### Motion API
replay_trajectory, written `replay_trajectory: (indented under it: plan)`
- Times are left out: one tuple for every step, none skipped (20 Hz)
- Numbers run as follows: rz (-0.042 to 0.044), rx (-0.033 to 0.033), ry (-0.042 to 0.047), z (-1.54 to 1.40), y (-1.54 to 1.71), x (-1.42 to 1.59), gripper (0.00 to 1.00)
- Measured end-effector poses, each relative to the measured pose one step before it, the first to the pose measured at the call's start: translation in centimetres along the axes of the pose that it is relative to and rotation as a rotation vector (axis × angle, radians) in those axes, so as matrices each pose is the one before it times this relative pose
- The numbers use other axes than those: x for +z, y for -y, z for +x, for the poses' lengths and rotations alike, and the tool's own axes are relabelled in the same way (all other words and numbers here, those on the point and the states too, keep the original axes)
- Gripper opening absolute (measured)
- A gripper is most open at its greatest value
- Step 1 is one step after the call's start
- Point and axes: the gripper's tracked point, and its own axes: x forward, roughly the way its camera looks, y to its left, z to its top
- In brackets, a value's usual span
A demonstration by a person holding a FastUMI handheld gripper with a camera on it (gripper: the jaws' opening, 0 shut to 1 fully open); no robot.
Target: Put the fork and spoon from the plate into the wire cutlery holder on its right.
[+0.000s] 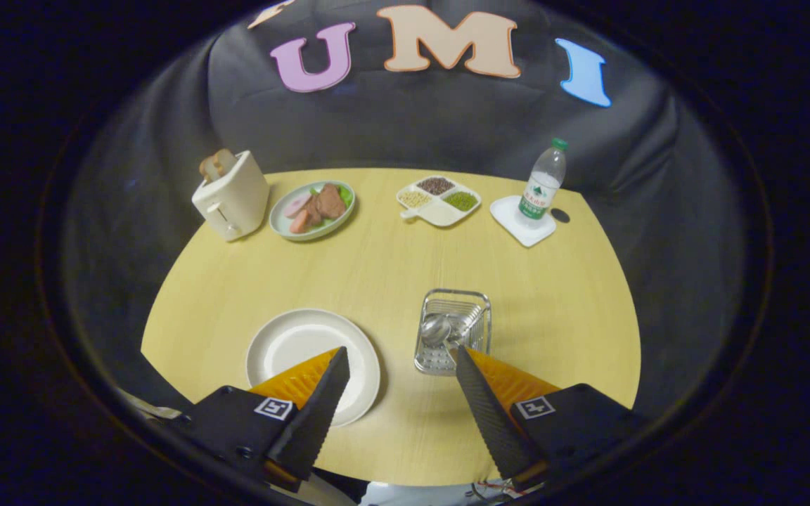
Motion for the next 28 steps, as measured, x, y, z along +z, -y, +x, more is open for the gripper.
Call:
replay_trajectory:
  plan:
    - [-0.00048, -0.00247, 0.03947, -0.417, -0.007, 0.331, 0.98]
    - [0.00114, 0.00008, 0.04163, -0.519, -0.202, 0.191, 0.98]
    - [0.00077, 0.00372, 0.03789, -0.517, -0.291, 0.328, 0.98]
    - [0.00033, 0.00655, 0.03642, -0.467, -0.383, 0.216, 0.98]
    - [0.00034, 0.003, 0.03984, -0.403, -0.373, 0.306, 0.98]
    - [-0.00232, 0.00995, 0.03794, -0.468, -0.361, 0.363, 0.98]
    - [0.00095, 0.00764, 0.03836, -0.57, -0.392, 0.571, 0.98]
    - [0.00249, 0.0053, 0.04032, -0.502, -0.375, 0.552, 0.98]
    - [0.00697, -0.00035, 0.03716, -0.456, -0.254, 0.73, 0.98]
    - [0.01229, 0.00326, 0.04811, -0.69, -0.39, 0.897, 0.98]
    - [0.01097, 0.009, 0.06034, -0.575, -0.641, 1.334, 0.98]
    - [0.00512, -0.00027, 0.05663, -0.567, -0.448, 1.333, 0.98]
    - [-0.00005, -0.00822, 0.04642, -0.48, -0.138, 1.005, 0.98]
    - [-0.00543, -0.01143, 0.02337, -0.478, -0.006, 0.305, 0.98]
    - [-0.0083, -0.00853, 0.02381, -0.231, -0.051, 0.444, 0.98]
    - [-0.01108, -0.01319, 0.0269, -0.401, 0.012, 0.597, 0.98]
    - [-0.00739, -0.00818, 0.02021, -0.108, -0.027, 0.641, 0.98]
    - [0.00642, -0.00537, 0.02589, -0.131, -0.263, 0.429, 0.98]
    - [0.01237, 0.01232, 0.00297, 0.029, -0.58, 0.095, 0.98]
    - [0.01267, 0.00379, 0.00047, -0.026, -0.292, -0.202, 0.97]
    - [0.00504, 0.00083, 0.00288, -0.169, 0.153, 0.063, 0.97]
    - [0.00025, 0.00237, 0.00525, -0.083, -0.054, 0.214, 0.97]
    - [-0.00186, -0.00008, 0.01297, -0.093, -0.008, 0.397, 0.97]
    - [-0.00414, -0.00021, 0.01039, 0.063, -0.061, 0.186, 0.97]
    - [-0.00238, -0.00155, 0.01689, -0.027, -0.054, 0.386, 0.97]
    - [-0.00347, 0.00188, 0.01021, 0.189, -0.159, 0.193, 0.97]
    - [-0.00202, 0.00006, 0.01559, -0.066, -0.088, 0.339, 0.97]
    - [-0.00374, 0.00273, 0.00723, -0.043, -0.059, 0.285, 0.97]
